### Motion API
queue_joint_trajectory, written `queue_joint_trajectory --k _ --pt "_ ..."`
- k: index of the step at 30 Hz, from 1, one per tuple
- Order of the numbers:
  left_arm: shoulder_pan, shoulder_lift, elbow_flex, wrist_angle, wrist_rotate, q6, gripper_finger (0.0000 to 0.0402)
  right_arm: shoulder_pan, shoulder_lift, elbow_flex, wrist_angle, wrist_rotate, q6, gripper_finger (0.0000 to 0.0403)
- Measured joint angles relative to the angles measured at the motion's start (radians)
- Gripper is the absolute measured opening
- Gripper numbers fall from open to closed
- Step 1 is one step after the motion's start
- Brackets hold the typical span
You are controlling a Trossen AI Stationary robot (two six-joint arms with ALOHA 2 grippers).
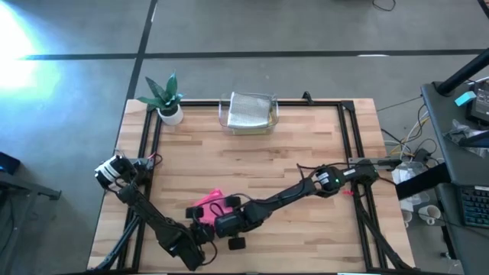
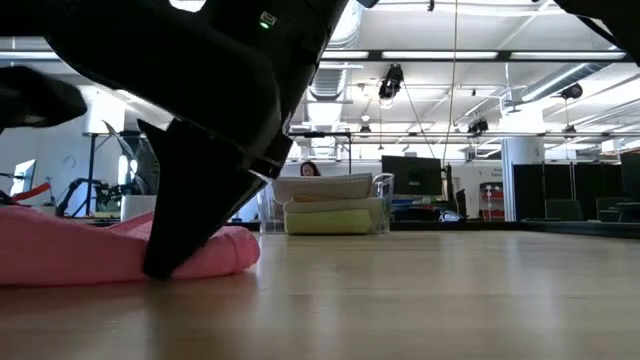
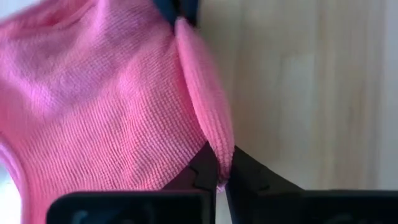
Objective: Fold microfiber towels
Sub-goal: Put the pink microfiber cloth into the transparent bin
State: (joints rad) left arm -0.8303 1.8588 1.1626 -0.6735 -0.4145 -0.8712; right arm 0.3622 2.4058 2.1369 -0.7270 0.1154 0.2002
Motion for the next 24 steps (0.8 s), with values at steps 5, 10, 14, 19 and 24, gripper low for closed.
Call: queue_joint_trajectory --k 5,10,14,19,24 --pt "0.007 -0.059 0.029 -0.071 0.013 0.022 0.0001 0.003 -0.028 0.067 -0.105 -0.022 0.089 0.0009" --pt "0.036 -0.154 0.06 -0.159 0.019 0.054 0.0001 0.013 -0.079 0.122 -0.186 -0.037 0.16 0.0009" --pt "0.069 -0.233 0.079 -0.177 0.02 0.144 0.0001 0.014 -0.12 0.161 -0.24 -0.04 0.211 0.0009" --pt "0.133 -0.331 0.093 -0.184 -0.011 0.238 0.0 0.015 -0.177 0.205 -0.329 0.024 0.261 0.0009" --pt "0.212 -0.405 0.101 -0.181 -0.016 0.348 0.0 0.006 -0.236 0.208 -0.398 0.103 0.265 0.0009"
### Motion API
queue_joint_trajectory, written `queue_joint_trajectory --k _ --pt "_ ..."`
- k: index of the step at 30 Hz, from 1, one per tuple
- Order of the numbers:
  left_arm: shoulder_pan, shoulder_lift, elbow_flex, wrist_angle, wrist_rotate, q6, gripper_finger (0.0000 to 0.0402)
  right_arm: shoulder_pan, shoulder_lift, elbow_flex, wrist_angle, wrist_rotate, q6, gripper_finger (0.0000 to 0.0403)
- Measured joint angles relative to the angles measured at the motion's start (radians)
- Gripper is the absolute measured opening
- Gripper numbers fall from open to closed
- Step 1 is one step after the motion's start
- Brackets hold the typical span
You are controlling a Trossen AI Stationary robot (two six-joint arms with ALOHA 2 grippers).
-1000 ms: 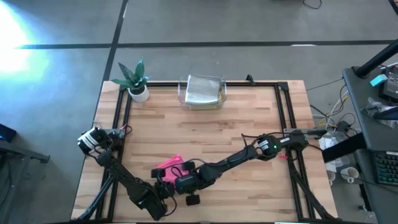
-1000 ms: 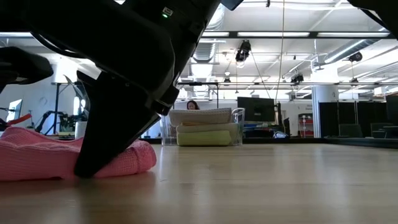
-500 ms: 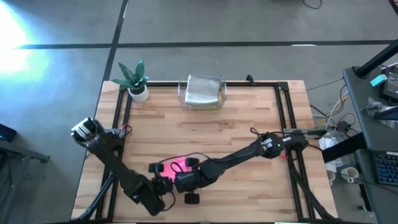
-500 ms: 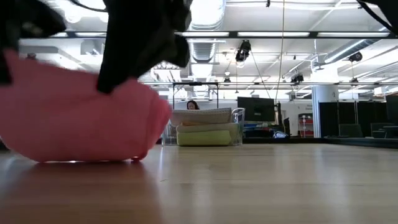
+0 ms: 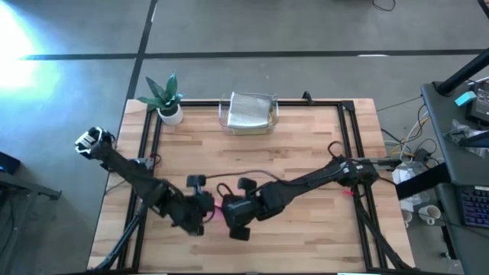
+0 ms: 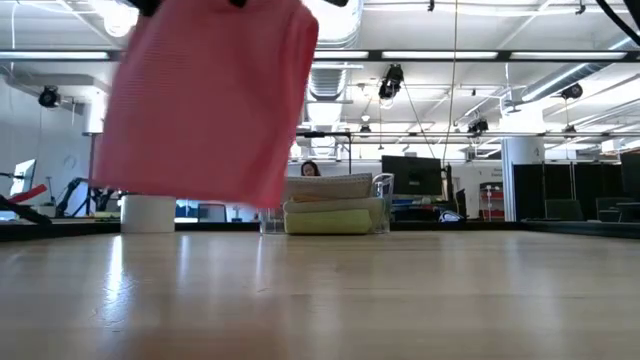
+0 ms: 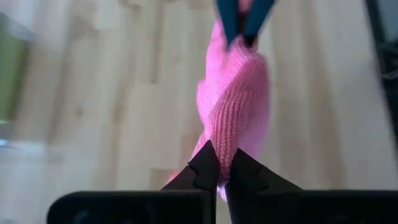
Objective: Fold microfiber towels
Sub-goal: Put the pink microfiber cloth into the transparent bin
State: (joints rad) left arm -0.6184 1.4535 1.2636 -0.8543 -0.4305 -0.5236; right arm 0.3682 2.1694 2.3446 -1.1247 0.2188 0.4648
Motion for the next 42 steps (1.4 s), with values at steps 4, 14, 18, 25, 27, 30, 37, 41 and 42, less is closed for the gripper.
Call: queue_joint_trajectory --k 4,14,18,25,27,30,37,41,42 --pt "0.073 -0.033 0.0 -0.001 -0.03 0.096 0.0 -0.023 -0.043 0.003 -0.048 0.059 0.0 0.0009" --pt "0.3 -0.048 0.012 0.014 -0.083 0.303 0.0 -0.154 -0.133 0.003 -0.173 0.178 -0.064 0.0009" --pt "0.424 -0.048 0.029 0.015 -0.121 0.39 0.0 -0.233 -0.159 0.002 -0.186 0.187 -0.11 0.0009" --pt "0.633 -0.048 0.054 0.152 -0.137 0.629 0.0 -0.377 -0.174 0.003 -0.18 0.19 -0.215 0.0009" --pt "0.693 -0.048 0.057 0.192 -0.13 0.694 0.0 -0.418 -0.174 0.003 -0.183 0.19 -0.25 0.0008" --pt "0.781 -0.048 0.057 0.255 -0.094 0.748 0.0 -0.486 -0.175 0.003 -0.179 0.186 -0.297 0.0008" --pt "0.924 0.005 0.065 0.404 -0.028 0.771 0.0 -0.614 -0.17 0.003 -0.127 0.186 -0.431 0.0008" --pt "0.978 0.06 0.079 0.5 -0.026 0.829 0.0 -0.68 -0.162 0.003 -0.1 0.186 -0.506 0.0008" --pt "0.996 0.073 0.084 0.525 -0.025 0.843 0.0 -0.696 -0.161 0.003 -0.089 0.186 -0.52 0.0008"
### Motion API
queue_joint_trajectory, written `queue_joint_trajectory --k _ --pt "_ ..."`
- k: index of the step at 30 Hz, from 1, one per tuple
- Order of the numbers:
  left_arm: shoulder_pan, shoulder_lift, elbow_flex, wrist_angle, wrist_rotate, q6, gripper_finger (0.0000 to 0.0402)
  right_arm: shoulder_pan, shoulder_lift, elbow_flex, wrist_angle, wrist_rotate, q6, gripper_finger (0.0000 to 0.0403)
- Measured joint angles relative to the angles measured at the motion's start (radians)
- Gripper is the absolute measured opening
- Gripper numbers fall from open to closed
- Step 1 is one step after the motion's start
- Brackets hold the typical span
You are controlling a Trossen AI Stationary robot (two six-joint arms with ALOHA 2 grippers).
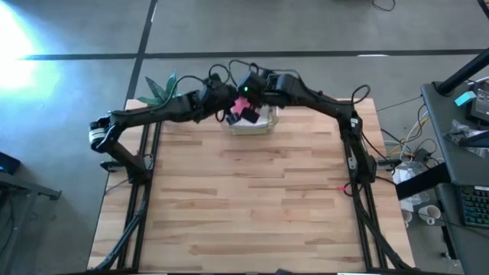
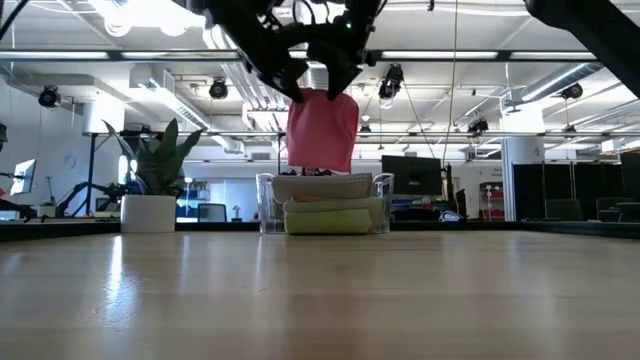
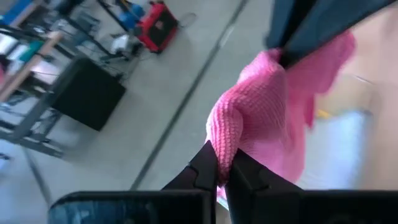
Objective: Fold microfiber towels
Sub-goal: Put the pink microfiber cloth into the transparent bin
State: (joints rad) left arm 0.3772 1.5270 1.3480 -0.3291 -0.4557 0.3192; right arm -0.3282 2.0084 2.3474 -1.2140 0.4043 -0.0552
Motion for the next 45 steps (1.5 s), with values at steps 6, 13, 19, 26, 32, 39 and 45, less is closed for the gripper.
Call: queue_joint_trajectory --k 6,13,19,26,32,39,45 --pt "0.096 0.079 0.02 0.177 0.005 0.097 0.0 -0.098 0.005 0.0 0.08 -0.004 -0.092 0.0008" --pt "0.154 0.161 0.101 0.304 0.037 0.223 0.0 -0.202 0.005 0.0 0.164 -0.023 -0.231 0.0008" --pt "0.163 0.242 0.164 0.376 0.046 0.36 0.0 -0.267 0.006 0.0 0.203 -0.118 -0.323 0.0008" --pt "0.164 0.271 0.134 0.2 0.046 0.369 0.0 -0.27 0.039 -0.026 0.07 -0.272 -0.311 0.0008" --pt "0.135 0.271 0.105 0.019 0.069 0.353 0.0 -0.227 0.066 -0.086 -0.032 -0.321 -0.281 0.0008" --pt "0.109 0.25 0.1 -0.086 0.082 0.311 0.0 -0.205 0.065 -0.108 -0.035 -0.412 -0.23 0.0008" --pt "0.106 0.239 0.101 -0.185 0.154 0.307 0.0 -0.198 0.07 -0.146 -0.03 -0.458 -0.238 0.0008"
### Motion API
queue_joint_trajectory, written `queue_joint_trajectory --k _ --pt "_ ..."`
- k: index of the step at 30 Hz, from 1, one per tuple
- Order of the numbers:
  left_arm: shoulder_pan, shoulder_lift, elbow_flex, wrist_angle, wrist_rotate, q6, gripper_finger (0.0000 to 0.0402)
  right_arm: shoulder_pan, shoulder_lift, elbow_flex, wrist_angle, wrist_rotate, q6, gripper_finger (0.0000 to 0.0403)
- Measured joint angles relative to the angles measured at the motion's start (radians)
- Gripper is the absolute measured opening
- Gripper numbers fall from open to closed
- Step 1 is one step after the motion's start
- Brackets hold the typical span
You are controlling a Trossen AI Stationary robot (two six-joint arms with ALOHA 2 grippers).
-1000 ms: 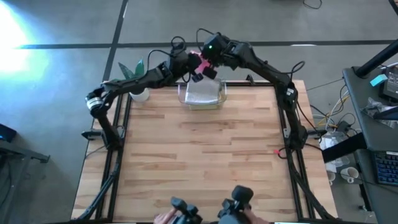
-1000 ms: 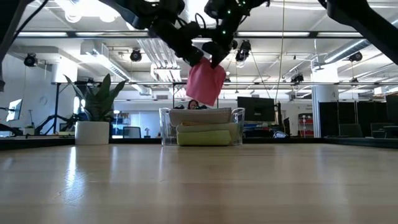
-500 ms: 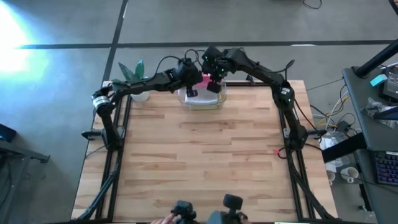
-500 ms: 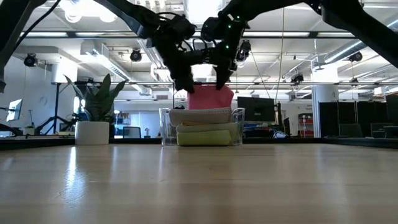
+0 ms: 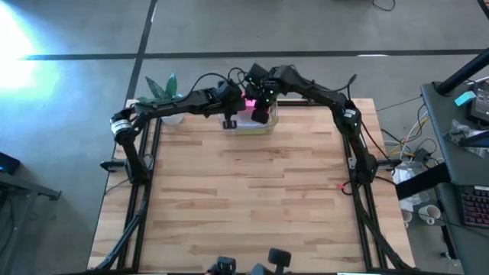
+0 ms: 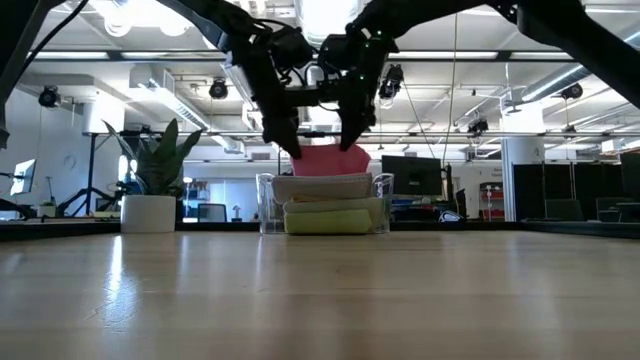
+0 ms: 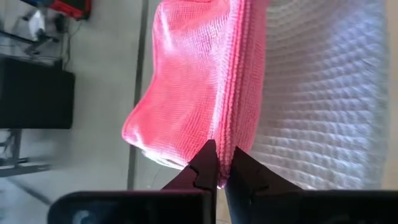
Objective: Fold microfiber towels
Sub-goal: Put the pink microfiber cloth into the transparent bin
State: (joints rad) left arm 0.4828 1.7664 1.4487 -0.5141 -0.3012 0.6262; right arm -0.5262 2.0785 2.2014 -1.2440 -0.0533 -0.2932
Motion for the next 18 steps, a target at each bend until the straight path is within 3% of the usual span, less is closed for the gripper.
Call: queue_joint_trajectory --k 9,13,18 --pt "-0.001 0.0 0.0 -0.037 0.077 -0.018 0.0009 0.003 0.003 -0.019 -0.012 -0.058 0.005 0.0009" --pt "-0.002 0.0 0.0 -0.043 0.075 -0.019 0.0044 0.003 0.005 -0.02 -0.023 -0.054 0.009 0.0021" --pt "-0.005 -0.002 0.0 -0.051 0.084 -0.043 0.0094 0.003 0.007 -0.027 -0.019 -0.05 0.029 0.0073"
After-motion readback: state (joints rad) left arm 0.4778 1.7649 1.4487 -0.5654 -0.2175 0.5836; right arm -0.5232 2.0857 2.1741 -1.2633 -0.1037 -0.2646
